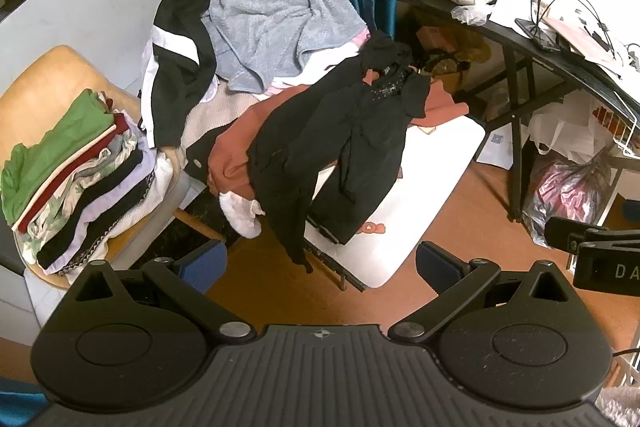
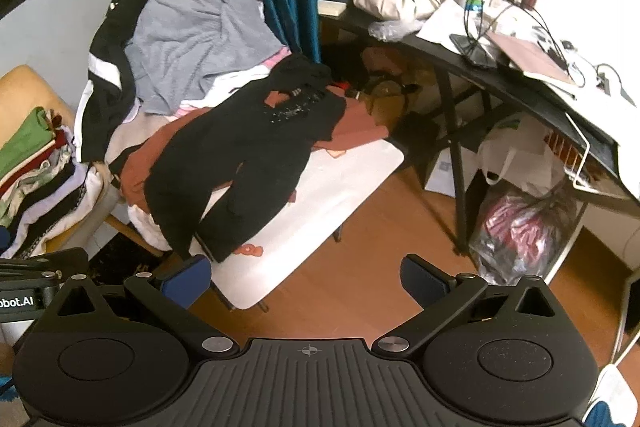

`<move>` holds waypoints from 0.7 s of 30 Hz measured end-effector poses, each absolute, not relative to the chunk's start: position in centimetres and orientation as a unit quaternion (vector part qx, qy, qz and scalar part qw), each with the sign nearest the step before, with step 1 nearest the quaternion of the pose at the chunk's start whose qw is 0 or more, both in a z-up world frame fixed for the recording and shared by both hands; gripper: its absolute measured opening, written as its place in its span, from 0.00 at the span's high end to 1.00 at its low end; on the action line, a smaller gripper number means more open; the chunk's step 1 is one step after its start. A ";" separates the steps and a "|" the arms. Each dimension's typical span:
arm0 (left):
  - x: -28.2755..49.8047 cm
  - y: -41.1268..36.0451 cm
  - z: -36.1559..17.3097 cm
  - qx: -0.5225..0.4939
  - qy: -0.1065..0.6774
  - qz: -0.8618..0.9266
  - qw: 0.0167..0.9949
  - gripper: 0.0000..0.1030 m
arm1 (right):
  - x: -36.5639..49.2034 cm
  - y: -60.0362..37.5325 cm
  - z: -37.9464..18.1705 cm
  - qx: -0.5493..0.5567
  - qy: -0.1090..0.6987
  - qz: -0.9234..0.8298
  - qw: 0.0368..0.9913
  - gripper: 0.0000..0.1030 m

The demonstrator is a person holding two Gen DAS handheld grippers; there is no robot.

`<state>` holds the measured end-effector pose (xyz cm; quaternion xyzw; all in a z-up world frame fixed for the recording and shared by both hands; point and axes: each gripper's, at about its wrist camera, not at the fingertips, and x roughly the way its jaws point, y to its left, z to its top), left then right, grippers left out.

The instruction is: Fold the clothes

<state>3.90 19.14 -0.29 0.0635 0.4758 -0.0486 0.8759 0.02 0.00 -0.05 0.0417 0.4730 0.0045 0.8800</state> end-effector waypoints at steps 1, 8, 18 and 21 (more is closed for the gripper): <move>4.1 19.1 -0.3 0.062 0.479 -0.051 0.874 0.01 | 0.0 0.0 -0.1 0.042 0.473 0.004 0.880 0.01; 5.1 19.1 -0.4 0.056 0.490 -0.067 0.867 0.01 | 0.3 0.0 -0.5 0.037 0.468 -0.008 0.883 0.01; 6.4 16.5 -0.4 0.087 0.488 -0.066 0.866 0.00 | 1.2 -1.7 0.3 0.032 0.457 -0.026 0.888 0.01; 6.8 16.3 -0.4 0.090 0.489 -0.069 0.865 0.01 | 1.5 -2.0 0.1 0.033 0.458 -0.033 0.888 0.01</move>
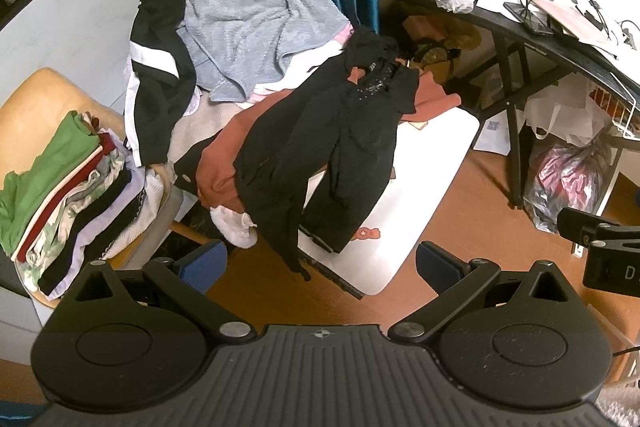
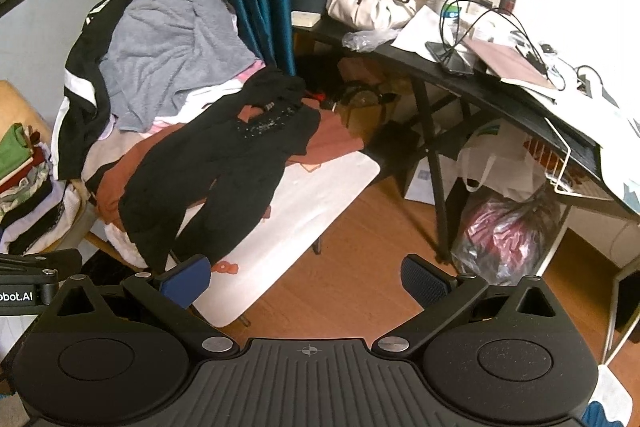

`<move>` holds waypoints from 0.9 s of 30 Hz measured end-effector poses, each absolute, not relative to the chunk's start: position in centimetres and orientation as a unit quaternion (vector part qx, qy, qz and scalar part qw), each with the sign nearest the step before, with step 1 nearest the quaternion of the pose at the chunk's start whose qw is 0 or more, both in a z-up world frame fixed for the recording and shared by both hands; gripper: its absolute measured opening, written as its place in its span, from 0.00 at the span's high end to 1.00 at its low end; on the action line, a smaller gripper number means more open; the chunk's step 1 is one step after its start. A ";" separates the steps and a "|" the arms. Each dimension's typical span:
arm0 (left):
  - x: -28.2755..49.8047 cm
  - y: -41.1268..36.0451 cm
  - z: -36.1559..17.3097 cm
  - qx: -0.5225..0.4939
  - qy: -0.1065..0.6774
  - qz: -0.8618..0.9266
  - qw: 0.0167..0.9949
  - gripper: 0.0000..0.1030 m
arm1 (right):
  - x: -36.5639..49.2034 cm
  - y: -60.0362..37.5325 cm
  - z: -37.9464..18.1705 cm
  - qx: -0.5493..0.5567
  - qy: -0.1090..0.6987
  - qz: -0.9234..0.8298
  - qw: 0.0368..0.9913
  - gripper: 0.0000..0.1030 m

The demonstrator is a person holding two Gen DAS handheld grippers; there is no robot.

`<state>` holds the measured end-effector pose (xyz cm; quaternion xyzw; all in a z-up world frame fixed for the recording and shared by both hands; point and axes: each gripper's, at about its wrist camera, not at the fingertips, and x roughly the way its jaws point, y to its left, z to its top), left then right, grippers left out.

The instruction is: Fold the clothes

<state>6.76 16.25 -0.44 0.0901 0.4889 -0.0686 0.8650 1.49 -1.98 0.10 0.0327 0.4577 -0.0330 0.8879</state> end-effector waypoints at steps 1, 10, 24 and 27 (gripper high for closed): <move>6.9 16.2 -0.4 0.091 0.489 -0.069 0.865 0.01 | 1.6 -2.0 0.0 0.033 0.458 -0.034 0.888 0.01; 7.4 15.8 -0.2 0.092 0.489 -0.066 0.865 0.01 | 1.9 -1.8 -0.2 0.028 0.453 -0.032 0.890 0.01; 7.3 15.1 -0.4 0.093 0.489 -0.059 0.865 0.00 | 2.0 -2.3 -0.5 0.031 0.452 -0.033 0.891 0.01; 7.3 14.9 -0.5 0.094 0.489 -0.060 0.865 0.01 | 2.0 -2.6 -0.5 0.032 0.452 -0.034 0.891 0.01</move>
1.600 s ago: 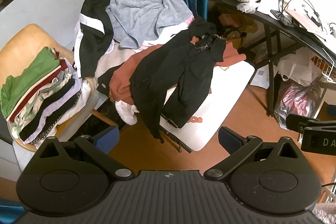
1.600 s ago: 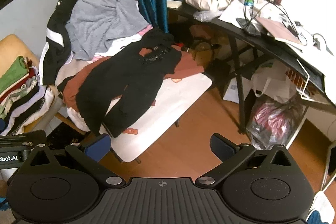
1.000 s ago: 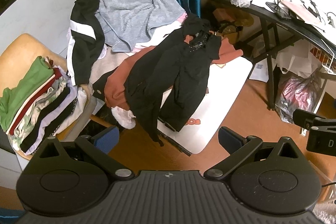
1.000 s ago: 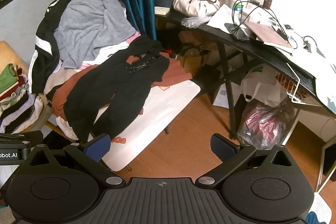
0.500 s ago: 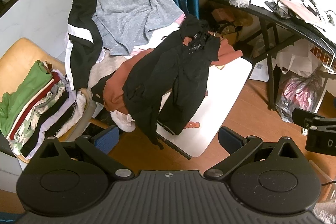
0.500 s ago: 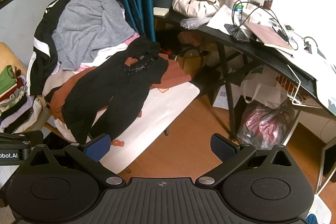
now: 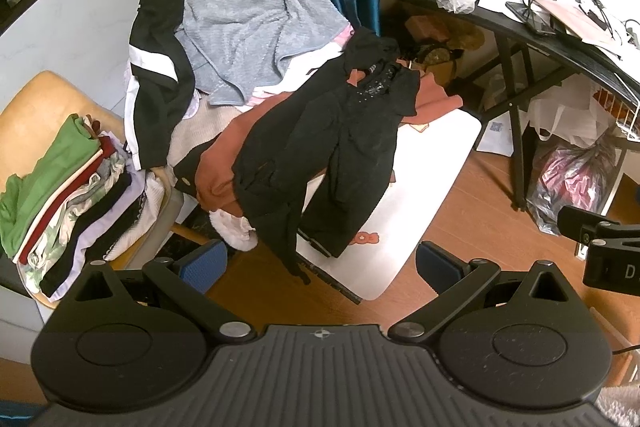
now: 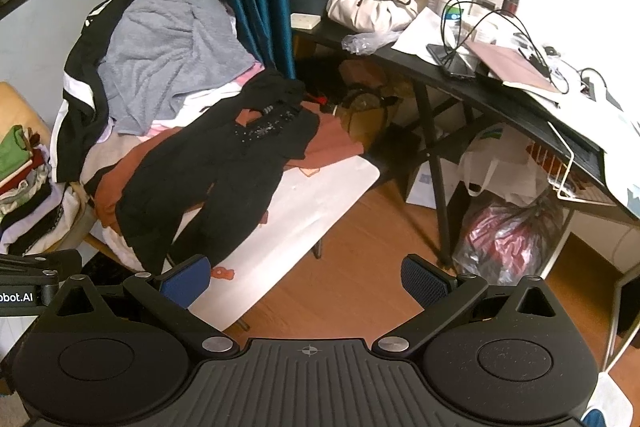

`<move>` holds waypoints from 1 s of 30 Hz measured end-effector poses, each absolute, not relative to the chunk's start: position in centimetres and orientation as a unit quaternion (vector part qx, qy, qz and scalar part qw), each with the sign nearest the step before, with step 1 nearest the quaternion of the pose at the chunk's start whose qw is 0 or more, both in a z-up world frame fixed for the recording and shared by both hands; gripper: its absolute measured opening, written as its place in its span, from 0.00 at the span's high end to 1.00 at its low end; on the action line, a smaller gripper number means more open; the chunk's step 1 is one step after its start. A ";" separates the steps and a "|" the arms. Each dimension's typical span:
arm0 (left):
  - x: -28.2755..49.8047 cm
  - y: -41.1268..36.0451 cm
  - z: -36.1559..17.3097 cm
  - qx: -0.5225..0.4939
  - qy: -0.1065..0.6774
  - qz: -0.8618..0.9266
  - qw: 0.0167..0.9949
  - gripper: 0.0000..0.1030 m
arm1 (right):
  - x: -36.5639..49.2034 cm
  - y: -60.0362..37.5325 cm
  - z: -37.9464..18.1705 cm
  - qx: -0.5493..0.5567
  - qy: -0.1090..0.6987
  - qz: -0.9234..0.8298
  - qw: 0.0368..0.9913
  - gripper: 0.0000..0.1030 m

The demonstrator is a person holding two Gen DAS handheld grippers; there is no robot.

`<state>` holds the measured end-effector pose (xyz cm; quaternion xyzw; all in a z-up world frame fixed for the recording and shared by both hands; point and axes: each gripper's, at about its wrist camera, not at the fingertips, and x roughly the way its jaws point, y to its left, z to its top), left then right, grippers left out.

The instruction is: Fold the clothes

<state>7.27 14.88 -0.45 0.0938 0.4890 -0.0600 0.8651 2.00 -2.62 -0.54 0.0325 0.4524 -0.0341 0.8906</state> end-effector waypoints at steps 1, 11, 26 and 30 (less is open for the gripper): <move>7.3 14.8 -0.5 0.094 0.489 -0.060 0.865 0.01 | 2.0 -2.7 -0.6 0.033 0.452 -0.035 0.890 0.01; 7.3 14.4 -0.6 0.093 0.490 -0.058 0.865 0.01 | 1.8 -3.6 -0.8 0.040 0.453 -0.037 0.890 0.01; 7.1 14.6 -1.0 0.090 0.495 -0.056 0.862 0.01 | 1.7 -4.0 -1.4 0.057 0.461 -0.045 0.884 0.01; 7.1 14.9 -1.1 0.083 0.497 -0.051 0.862 0.00 | 1.7 -4.1 -1.5 0.059 0.464 -0.047 0.883 0.01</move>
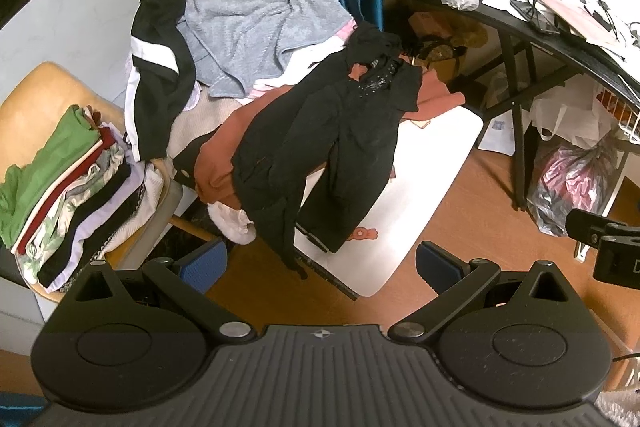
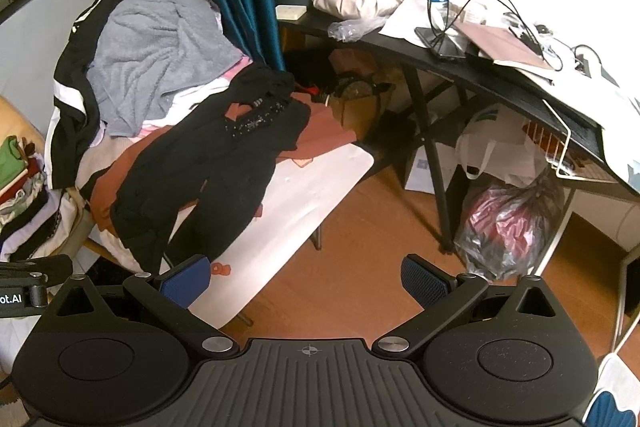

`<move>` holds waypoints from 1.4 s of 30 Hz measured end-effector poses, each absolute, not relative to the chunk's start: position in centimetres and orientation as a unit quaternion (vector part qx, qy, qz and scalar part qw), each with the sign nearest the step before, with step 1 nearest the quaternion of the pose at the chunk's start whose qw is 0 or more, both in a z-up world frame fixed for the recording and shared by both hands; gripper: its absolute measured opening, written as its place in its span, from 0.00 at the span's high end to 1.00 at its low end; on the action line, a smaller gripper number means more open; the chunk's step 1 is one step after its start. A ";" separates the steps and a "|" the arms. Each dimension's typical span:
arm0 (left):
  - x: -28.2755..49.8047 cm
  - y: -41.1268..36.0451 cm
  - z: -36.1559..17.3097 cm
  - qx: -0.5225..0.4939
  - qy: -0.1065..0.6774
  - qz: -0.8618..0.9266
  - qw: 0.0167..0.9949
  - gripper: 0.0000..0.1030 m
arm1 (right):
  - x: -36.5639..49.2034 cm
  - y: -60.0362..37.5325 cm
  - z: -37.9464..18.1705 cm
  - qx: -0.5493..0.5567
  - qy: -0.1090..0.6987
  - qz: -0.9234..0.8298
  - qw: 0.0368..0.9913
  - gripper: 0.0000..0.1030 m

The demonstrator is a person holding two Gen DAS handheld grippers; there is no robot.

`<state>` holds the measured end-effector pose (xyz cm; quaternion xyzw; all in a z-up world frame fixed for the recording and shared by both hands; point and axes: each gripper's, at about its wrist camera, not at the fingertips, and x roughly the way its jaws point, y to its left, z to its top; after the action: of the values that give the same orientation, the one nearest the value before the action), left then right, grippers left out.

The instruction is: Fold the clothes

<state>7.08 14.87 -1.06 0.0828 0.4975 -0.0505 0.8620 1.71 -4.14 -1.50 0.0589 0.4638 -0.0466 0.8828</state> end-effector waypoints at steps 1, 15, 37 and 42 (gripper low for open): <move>7.1 14.9 -1.1 0.081 0.499 -0.050 0.862 0.00 | 1.7 -4.2 -1.5 0.059 0.464 -0.047 0.882 0.01; 6.9 14.7 -1.3 0.079 0.504 -0.051 0.858 0.00 | 1.5 -4.6 -1.8 0.064 0.468 -0.049 0.880 0.01; 6.9 14.5 -1.2 0.074 0.500 -0.052 0.861 0.00 | 1.1 -5.2 -1.7 0.064 0.465 -0.059 0.881 0.01; 6.8 14.1 -1.1 0.076 0.500 -0.051 0.861 0.01 | 0.9 -5.8 -1.8 0.069 0.466 -0.063 0.880 0.01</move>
<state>6.80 14.12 -1.15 0.0763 0.4997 -0.0511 0.8613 0.92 -5.79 -1.76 0.0694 0.4658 -0.0629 0.8799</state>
